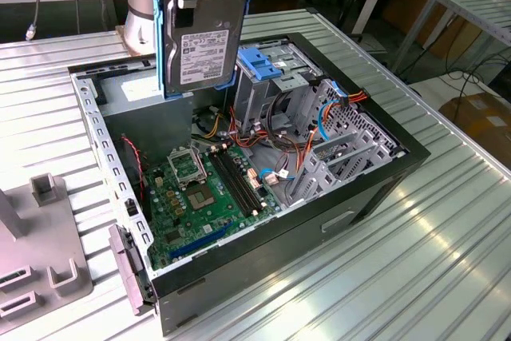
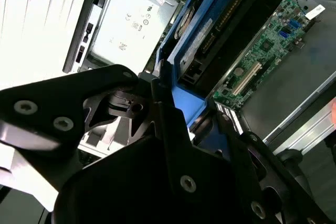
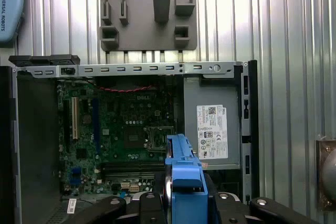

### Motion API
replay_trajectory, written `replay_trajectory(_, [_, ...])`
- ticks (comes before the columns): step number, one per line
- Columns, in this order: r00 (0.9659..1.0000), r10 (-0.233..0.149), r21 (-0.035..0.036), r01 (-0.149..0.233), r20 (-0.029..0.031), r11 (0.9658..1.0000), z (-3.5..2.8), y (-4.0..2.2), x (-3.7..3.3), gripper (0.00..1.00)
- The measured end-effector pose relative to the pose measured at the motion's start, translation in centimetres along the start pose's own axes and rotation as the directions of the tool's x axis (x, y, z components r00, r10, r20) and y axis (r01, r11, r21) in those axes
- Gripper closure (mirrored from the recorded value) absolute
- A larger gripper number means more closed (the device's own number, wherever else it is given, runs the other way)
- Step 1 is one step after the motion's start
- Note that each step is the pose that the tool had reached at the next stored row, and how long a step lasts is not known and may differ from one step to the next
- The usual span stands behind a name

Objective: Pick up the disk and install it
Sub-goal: 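Pick up the disk, then insert the disk into the insertion slot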

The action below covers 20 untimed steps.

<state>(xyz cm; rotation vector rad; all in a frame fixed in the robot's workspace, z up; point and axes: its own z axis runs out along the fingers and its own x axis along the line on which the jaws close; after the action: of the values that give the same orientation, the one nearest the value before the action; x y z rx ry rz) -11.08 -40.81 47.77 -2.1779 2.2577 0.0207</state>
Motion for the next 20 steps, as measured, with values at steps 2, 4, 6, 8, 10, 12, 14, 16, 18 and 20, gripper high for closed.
replay_trajectory(2, [1.0, 0.0, 0.0001, 0.0, 0.0001, 1.0, 0.0, -0.04, 0.0, 0.63])
replay_trajectory(4, [1.0, 0.0, 0.0, 0.0, 0.0, 1.0, 0.0, -0.06, 0.0, 0.63])
replay_trajectory(6, [1.0, 0.0, 0.0, 0.0, 0.0001, 1.0, 0.0, -0.08, 0.0, 0.63])
replay_trajectory(8, [1.0, 0.0, 0.0, 0.0, 0.0001, 1.0, 0.0, -0.08, 0.04, 0.63])
replay_trajectory(10, [1.0, 0.0, 0.0, 0.0, 0.0001, 1.0, 0.0, -0.08, 0.11, 0.63])
replay_trajectory(12, [1.0, 0.0, 0.0, 0.0, 0.0001, 1.0, 0.0, -0.08, 0.22, 0.63])
replay_trajectory(14, [1.0, 0.0, 0.0, 0.0, 0.0001, 1.0, 0.0, -0.09, 0.4, 0.63])
replay_trajectory(16, [1.0, 0.0, 0.0, 0.0, 0.0001, 1.0, 0.0, -0.09, 0.58, 0.63])
replay_trajectory(18, [1.0, 0.0, 0.0, 0.0, 0.0001, 1.0, -0.01, -0.1, 0.69, 0.63])
replay_trajectory(20, [1.0, 0.0, 0.0, 0.0, 0.0001, 1.0, -0.01, -0.1, 0.83, 0.63])
